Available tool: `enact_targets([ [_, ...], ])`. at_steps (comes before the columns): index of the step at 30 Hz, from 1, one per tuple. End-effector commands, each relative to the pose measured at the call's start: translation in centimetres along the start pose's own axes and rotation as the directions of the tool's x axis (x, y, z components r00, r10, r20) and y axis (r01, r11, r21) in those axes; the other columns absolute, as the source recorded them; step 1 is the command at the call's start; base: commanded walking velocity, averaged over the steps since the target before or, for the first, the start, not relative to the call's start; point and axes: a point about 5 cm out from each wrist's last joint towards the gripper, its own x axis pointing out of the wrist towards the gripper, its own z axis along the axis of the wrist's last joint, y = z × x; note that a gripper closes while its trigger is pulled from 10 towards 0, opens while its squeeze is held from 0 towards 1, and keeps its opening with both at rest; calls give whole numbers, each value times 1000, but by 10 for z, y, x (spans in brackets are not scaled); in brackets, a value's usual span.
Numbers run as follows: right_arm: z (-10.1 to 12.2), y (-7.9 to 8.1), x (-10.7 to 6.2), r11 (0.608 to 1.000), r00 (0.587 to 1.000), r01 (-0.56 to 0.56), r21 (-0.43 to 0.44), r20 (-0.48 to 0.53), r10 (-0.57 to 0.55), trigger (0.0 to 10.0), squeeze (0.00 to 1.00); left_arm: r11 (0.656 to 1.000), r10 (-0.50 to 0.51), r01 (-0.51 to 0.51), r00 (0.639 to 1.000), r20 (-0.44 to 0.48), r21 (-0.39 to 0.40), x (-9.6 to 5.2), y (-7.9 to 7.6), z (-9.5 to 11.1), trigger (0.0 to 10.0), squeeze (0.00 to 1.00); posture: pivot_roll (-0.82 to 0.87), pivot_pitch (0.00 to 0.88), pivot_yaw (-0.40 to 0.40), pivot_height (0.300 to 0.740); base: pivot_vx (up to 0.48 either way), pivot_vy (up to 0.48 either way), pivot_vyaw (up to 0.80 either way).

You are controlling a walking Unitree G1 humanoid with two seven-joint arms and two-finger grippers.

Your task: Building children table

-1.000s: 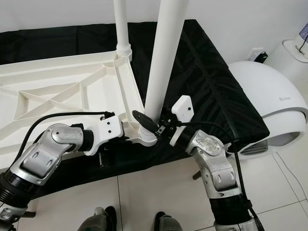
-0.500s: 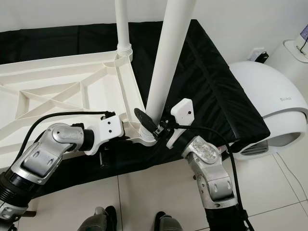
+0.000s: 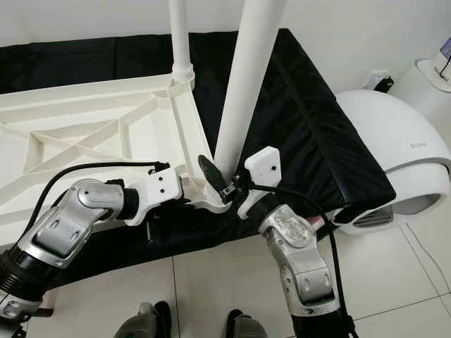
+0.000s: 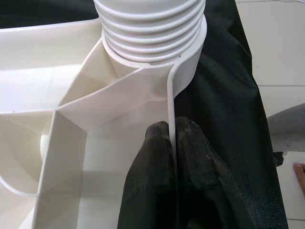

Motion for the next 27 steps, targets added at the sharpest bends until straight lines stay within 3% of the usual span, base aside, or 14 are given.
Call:
enact_targets([
  [1,-11,9,-2,999,999,-8,43,-51,10,10000,0,999,4,-7,998,-63,-38,7,-3,-14,10000,0,-36,224,-8,740,0,0,0],
  [20,-14,18,-3,978,976,207,-3,-62,-206,10000,0,999,7,-10,998,-67,-43,6,-3,-15,10000,0,-27,229,-9,740,0,0,0],
  [27,-18,16,-5,940,935,339,-46,-90,-342,10000,0,999,3,-6,998,-66,-42,5,-4,-15,10000,0,-24,230,-8,740,0,0,0],
])
